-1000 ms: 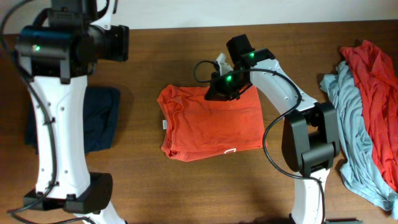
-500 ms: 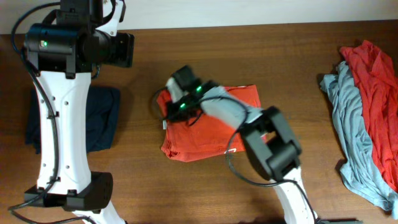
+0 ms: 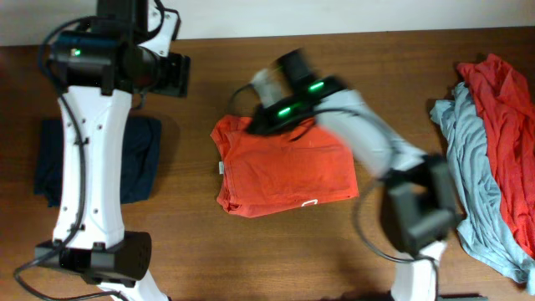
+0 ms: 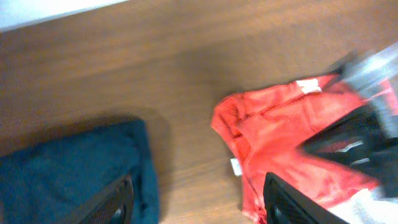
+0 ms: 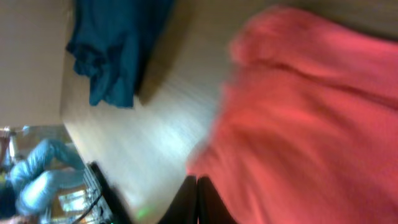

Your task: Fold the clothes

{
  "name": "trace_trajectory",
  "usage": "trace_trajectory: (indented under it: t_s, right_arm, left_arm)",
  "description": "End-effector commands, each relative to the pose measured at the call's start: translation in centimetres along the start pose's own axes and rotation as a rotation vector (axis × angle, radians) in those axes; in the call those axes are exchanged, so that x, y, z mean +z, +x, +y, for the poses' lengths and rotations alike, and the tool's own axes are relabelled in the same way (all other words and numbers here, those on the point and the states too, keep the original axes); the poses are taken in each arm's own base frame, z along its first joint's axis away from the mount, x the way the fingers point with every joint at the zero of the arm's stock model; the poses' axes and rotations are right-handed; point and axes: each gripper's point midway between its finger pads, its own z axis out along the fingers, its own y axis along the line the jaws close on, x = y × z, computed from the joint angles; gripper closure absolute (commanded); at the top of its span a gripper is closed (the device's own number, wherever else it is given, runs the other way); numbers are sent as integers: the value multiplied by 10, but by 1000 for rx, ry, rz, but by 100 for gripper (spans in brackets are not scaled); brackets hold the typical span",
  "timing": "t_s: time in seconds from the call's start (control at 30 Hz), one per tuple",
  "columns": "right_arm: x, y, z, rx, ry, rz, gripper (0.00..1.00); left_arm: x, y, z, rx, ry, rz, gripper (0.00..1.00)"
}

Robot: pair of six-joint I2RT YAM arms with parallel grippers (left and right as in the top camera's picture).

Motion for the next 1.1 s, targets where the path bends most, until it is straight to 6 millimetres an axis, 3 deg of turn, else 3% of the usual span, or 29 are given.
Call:
trace_trajectory:
  t_s: [0.0,0.13,0.17,0.3,0.47,0.57,0.7,0.83,0.93,1.07]
  right_arm:
    - [-60,-4,-37,93,154,-69,96]
    - [-83,33,-87,275,308,36,96]
    - [-88,52,-102,324,375,99,96]
    - [-84,93,-123,309,473,255,96]
    - [-74,136,-151,347,569,368,96]
    - [-59,149,-167,346,578,367,96]
    - [-33,150,-196,298,591,278,96]
    - [-21,161,-215,281,629,249,96]
    - [-33,184,-231,370,760,280,96]
    - [-63,211,-246,507,950,330,96]
  left_arm:
    - [32,14,-35,58,208,45,34]
    - [82,32,-63,119,330,72,46]
    - [103,45,-74,159,360,90,52]
    - [149,88,-96,296,403,153,57]
    - [191,127,-113,407,435,179,59]
    - [210,139,-111,408,424,198,63]
    - [241,151,-94,384,323,257,67]
    - [262,163,-79,375,241,308,69]
    - [274,174,-64,346,153,359,70]
    - [280,174,-43,285,26,377,71]
